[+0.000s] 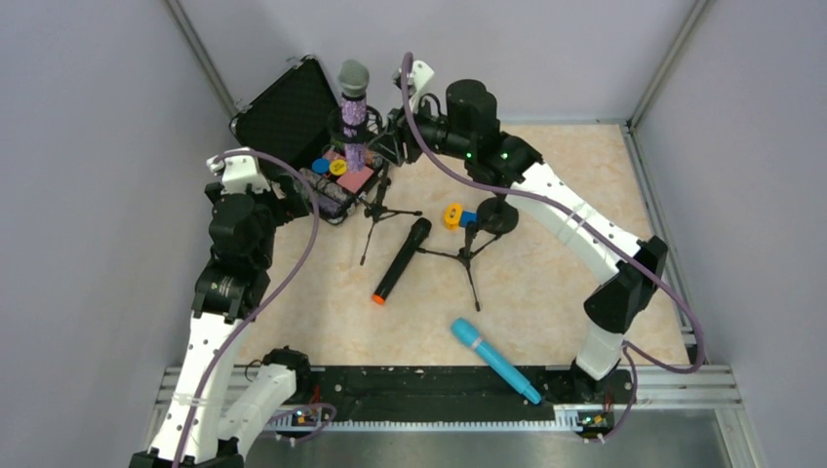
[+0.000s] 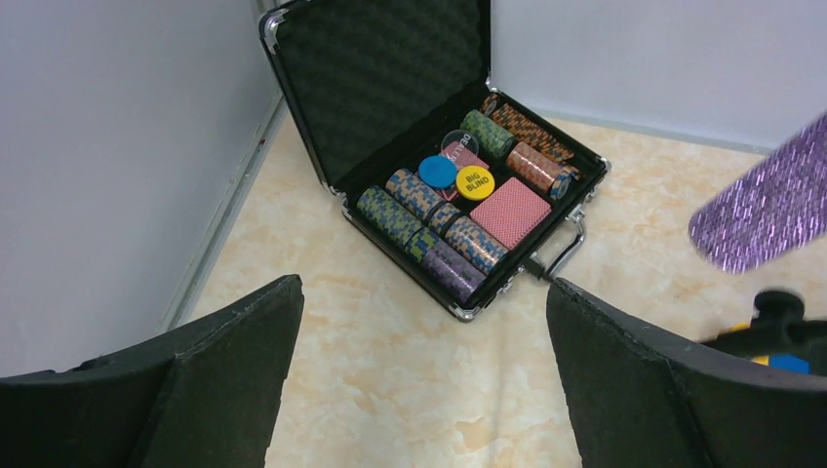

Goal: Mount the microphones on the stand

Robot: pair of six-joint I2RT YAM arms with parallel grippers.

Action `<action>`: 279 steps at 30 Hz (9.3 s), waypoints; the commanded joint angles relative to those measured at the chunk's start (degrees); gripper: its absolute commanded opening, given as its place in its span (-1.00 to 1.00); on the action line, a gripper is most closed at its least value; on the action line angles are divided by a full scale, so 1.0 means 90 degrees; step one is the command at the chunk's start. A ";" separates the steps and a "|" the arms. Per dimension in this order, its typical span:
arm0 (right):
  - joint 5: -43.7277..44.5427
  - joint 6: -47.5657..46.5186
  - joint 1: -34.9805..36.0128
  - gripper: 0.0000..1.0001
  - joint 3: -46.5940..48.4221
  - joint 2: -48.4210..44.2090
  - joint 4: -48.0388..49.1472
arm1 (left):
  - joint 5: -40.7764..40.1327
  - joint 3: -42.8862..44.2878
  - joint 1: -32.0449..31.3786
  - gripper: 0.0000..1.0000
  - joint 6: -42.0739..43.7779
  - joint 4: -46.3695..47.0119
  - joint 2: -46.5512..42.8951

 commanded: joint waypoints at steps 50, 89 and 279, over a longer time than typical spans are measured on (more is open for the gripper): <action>0.3710 0.0112 -0.2021 -1.00 0.4299 0.3297 -0.0486 | 0.0649 0.0067 0.0034 0.98 0.0167 0.0330 0.0527; 0.3447 -0.0047 -0.2158 0.23 0.3931 0.3592 -0.0319 | 0.0630 0.0021 0.0034 0.98 0.0222 0.0322 0.0477; 0.0626 0.2346 -0.0594 0.97 -0.7463 -0.5069 -0.1324 | 0.2046 -0.1384 -0.3831 0.89 -0.1517 0.3056 0.3356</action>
